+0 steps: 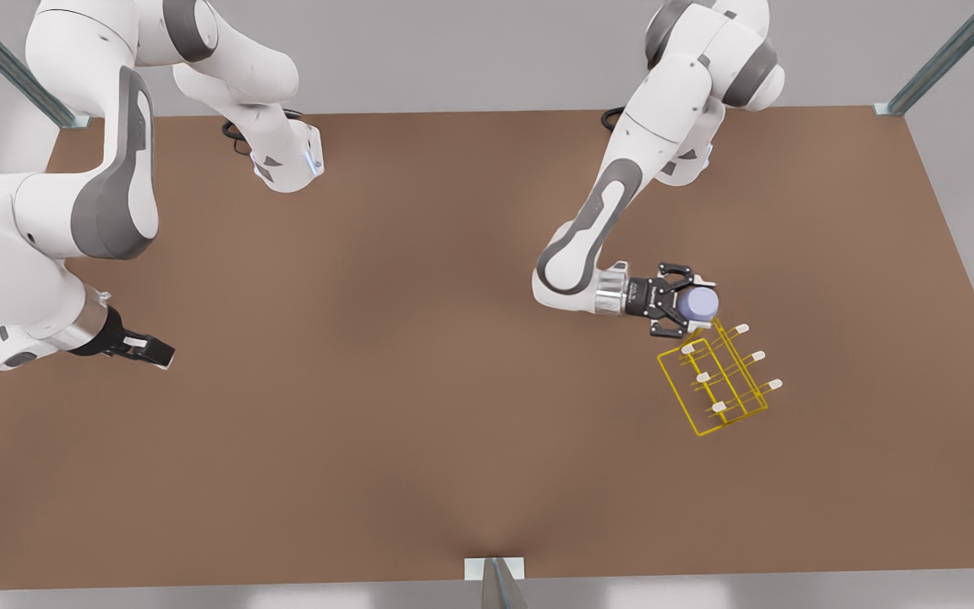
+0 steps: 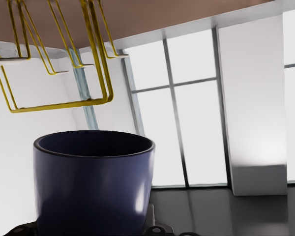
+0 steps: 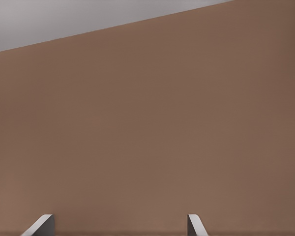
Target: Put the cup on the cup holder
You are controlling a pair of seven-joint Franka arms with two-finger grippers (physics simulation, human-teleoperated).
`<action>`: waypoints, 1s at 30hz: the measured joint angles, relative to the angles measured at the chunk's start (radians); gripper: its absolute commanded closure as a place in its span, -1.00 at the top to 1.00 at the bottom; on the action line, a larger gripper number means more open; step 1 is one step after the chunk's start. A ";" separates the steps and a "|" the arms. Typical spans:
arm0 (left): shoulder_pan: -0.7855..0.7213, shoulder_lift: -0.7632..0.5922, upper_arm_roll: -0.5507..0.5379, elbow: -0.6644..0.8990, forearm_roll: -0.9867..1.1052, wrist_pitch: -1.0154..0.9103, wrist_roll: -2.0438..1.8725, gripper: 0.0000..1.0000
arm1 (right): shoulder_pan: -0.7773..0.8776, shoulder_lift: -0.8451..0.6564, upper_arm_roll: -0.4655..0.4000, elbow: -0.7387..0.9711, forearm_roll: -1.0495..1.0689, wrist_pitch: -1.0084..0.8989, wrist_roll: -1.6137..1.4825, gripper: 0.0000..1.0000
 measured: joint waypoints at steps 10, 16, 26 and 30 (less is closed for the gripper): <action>0.022 0.099 0.001 0.096 -0.020 0.085 -0.118 0.50 | 0.001 0.000 0.000 0.000 -0.001 0.000 0.002 1.00; 0.032 0.117 0.000 0.110 -0.010 0.108 -0.170 0.50 | -0.001 0.000 0.000 0.000 -0.002 0.000 0.002 1.00; 0.055 0.130 0.000 0.108 0.010 0.141 -0.237 0.59 | -0.005 0.000 0.000 0.000 -0.003 0.000 0.002 1.00; 0.051 0.133 0.000 0.108 0.009 0.144 -0.258 1.00 | -0.005 0.000 0.000 0.000 -0.003 0.000 0.001 1.00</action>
